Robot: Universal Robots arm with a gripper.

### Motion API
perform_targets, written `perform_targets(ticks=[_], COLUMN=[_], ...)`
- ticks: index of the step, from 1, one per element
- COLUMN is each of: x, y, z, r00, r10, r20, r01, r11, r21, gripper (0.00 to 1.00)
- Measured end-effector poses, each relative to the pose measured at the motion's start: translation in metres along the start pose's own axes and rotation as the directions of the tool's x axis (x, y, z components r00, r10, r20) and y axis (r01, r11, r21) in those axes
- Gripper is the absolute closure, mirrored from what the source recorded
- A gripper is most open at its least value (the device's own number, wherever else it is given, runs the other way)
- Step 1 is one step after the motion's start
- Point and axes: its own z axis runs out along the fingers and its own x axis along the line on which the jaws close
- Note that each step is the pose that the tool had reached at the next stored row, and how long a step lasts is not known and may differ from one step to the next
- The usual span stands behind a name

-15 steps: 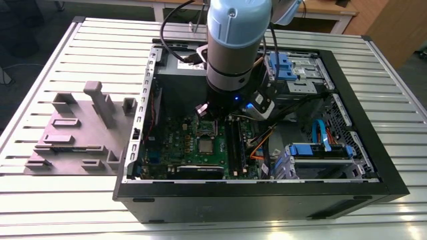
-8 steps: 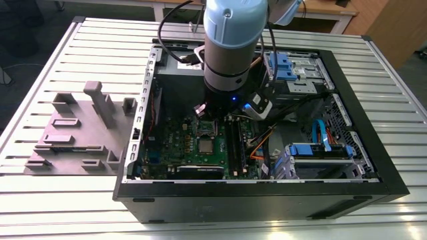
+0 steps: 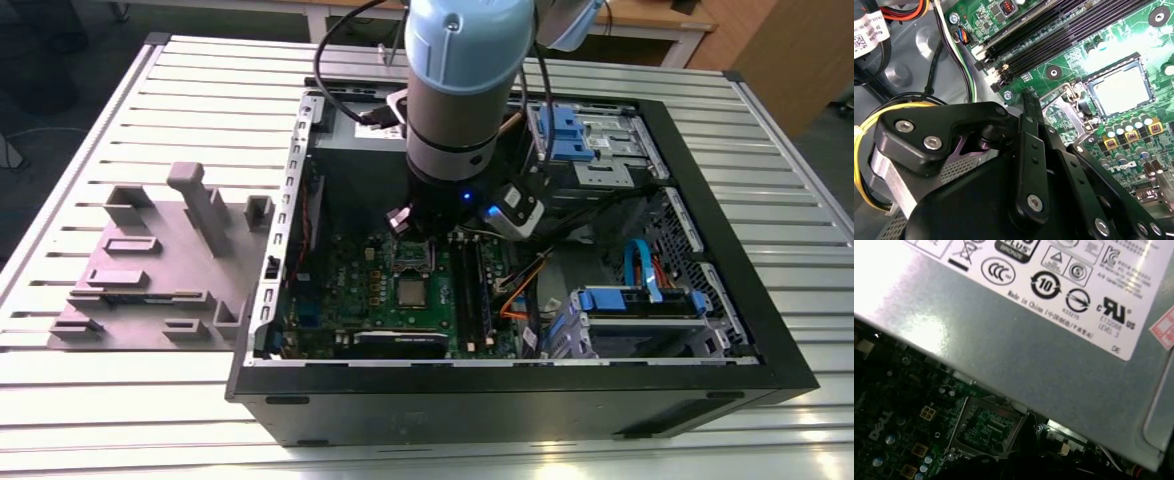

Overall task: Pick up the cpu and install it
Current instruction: 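Close the cpu cover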

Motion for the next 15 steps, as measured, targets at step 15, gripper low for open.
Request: perform_targets(ticks=[15], x=[-0.0016], y=[-0.0005], z=[-0.0041], r00=[1.0], r10=[0.0], r20=[-0.0016], r01=[0.0], r11=[1.0], r21=[-0.0009], gripper=[0.9])
